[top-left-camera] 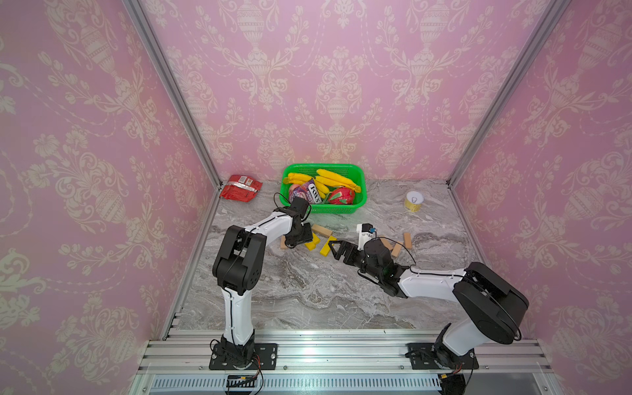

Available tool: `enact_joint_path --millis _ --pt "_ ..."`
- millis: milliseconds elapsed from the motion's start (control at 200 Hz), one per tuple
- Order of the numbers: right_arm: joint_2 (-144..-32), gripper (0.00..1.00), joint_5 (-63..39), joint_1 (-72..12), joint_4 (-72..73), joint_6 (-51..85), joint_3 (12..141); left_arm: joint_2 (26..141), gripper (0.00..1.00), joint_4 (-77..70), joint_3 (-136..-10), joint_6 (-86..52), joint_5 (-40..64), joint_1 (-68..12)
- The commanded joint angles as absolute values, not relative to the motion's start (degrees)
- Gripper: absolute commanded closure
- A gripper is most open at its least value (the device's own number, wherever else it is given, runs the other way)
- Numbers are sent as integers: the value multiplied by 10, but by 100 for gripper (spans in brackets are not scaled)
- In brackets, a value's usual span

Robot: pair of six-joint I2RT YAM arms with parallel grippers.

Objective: Assemble the letter k with building blocks
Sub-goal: Pick up the building block from the center of the board.

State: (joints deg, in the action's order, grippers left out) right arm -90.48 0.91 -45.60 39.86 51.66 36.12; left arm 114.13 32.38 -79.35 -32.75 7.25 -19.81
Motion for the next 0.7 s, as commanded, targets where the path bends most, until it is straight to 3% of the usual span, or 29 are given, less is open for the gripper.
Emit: enact_joint_path --millis 0,695 --pt "-888 0 6 -450 418 523 349 1153 53 332 -798 -341 67 -196" --pt "-897 0 -1 -449 415 523 359 1156 54 378 -812 -385 2 -199"
